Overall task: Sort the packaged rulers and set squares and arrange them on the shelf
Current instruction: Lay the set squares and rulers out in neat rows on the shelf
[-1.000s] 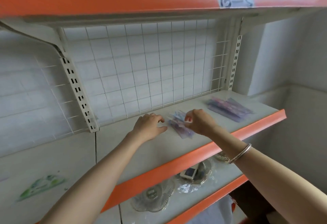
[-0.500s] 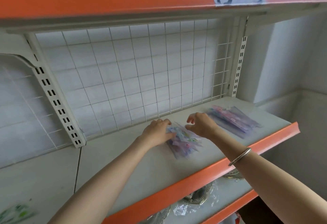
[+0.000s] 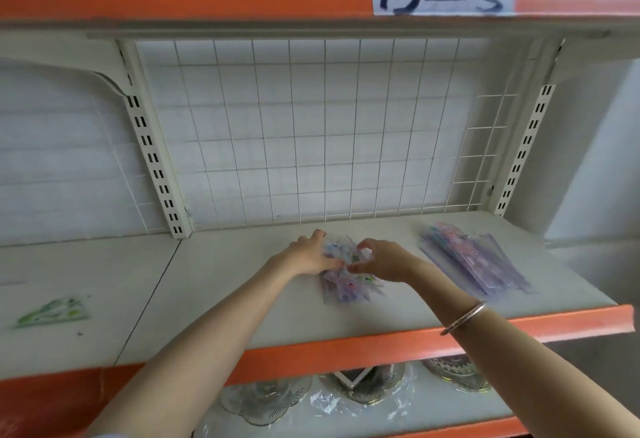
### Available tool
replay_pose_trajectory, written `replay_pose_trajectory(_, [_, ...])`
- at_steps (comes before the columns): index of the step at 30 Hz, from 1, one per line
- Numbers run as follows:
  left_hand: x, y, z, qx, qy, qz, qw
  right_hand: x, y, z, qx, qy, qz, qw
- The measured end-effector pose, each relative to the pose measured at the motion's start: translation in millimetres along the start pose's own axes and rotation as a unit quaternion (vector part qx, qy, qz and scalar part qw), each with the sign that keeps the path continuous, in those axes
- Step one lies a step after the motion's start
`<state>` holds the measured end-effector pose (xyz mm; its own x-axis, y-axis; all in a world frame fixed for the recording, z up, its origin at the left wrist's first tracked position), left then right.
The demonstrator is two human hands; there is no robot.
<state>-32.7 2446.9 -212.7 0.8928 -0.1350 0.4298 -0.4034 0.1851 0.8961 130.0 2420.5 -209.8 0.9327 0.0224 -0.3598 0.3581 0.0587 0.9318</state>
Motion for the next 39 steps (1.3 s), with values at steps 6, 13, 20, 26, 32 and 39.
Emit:
replay_pose_trajectory(6, [4.5,-5.0,13.2,0.025,0.043,0.095,0.994,3.4,-2.0,-3.3,0.008,0.013,-0.013,1.000])
replay_pose_trajectory(13, [4.1,-12.1,12.6,0.043,0.124,0.314,0.940,-4.8,0.1,-9.2,0.025,0.016,-0.099,0.995])
replay_pose_trajectory(20, [5.0,-10.6,6.5,0.014,0.168,0.428,0.888,-9.1,2.5,-12.5,0.007,0.015,-0.175,0.984])
replay_pose_trajectory(26, [1.1,-10.8,8.1,-0.021,0.205,0.487,0.849,-14.8,1.0,-13.6,-0.017,-0.003,-0.255,0.967])
replay_pose_trajectory(32, [-2.5,-11.3,11.4,0.004,0.226,0.503,0.834,-19.2,-2.4,-8.7,-0.023,0.001,-0.266,0.964])
replay_pose_trajectory(39, [-10.7,-6.0,18.1,0.035,0.210,0.488,0.846,-28.3,0.9,-6.3,0.020,0.037,-0.241,0.970])
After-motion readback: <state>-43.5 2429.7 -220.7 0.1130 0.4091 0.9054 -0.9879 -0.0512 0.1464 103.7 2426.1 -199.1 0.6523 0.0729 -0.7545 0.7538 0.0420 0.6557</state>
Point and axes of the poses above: each hand's wrist, its own z-axis away from the middle knuckle, its own y-axis out of the back of the hand, x = y × z, the point moved 3 cm from there along -z, towards the middle knuckle, and after that the axes turned 7 degrees about x, right-handed, at the moved point
